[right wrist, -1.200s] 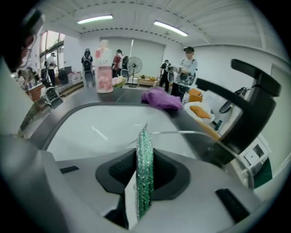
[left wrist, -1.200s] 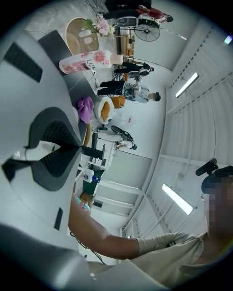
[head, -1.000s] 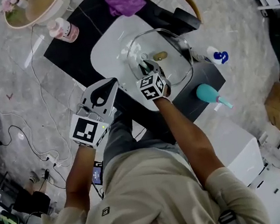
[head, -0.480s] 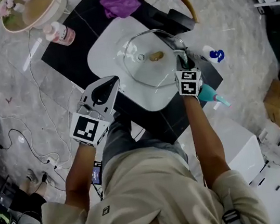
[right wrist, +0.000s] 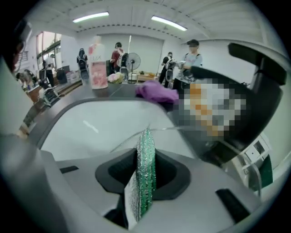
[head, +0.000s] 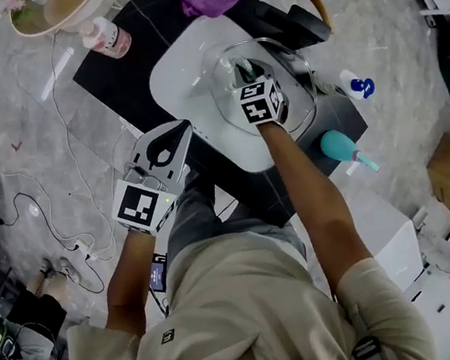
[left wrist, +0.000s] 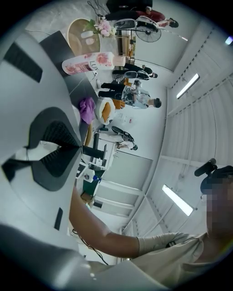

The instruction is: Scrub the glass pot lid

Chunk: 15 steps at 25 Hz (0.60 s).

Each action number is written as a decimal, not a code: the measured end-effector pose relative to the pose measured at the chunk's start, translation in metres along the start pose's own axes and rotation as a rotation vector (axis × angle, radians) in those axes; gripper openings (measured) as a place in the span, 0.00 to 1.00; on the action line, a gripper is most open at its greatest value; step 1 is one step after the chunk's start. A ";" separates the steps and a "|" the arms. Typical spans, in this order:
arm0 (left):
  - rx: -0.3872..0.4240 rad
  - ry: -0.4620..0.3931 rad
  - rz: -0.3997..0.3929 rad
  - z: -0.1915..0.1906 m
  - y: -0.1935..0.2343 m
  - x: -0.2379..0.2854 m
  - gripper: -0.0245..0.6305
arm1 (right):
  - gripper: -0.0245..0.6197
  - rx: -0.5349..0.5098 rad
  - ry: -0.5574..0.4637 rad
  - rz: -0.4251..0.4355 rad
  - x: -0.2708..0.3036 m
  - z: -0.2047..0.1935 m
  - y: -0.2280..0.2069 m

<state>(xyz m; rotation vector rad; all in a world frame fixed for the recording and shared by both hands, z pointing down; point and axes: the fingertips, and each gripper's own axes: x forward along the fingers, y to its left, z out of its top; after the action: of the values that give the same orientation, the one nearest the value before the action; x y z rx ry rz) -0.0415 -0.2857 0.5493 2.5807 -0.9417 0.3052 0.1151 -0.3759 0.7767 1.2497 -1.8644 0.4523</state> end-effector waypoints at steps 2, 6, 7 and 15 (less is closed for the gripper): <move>-0.004 -0.002 0.007 0.000 0.003 -0.003 0.06 | 0.20 -0.025 0.048 0.055 0.005 -0.024 0.031; 0.001 0.000 0.010 0.000 0.007 -0.008 0.06 | 0.20 -0.048 0.112 0.110 -0.004 -0.065 0.061; 0.005 -0.002 0.009 0.001 0.007 -0.008 0.06 | 0.20 -0.048 0.129 0.113 -0.009 -0.075 0.061; 0.057 -0.020 -0.020 0.028 -0.009 -0.011 0.06 | 0.20 0.059 0.225 -0.049 -0.062 -0.133 -0.010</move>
<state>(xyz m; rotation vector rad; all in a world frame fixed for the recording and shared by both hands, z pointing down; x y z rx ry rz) -0.0412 -0.2848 0.5177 2.6478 -0.9258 0.3048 0.1920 -0.2536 0.8050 1.2268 -1.6377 0.5999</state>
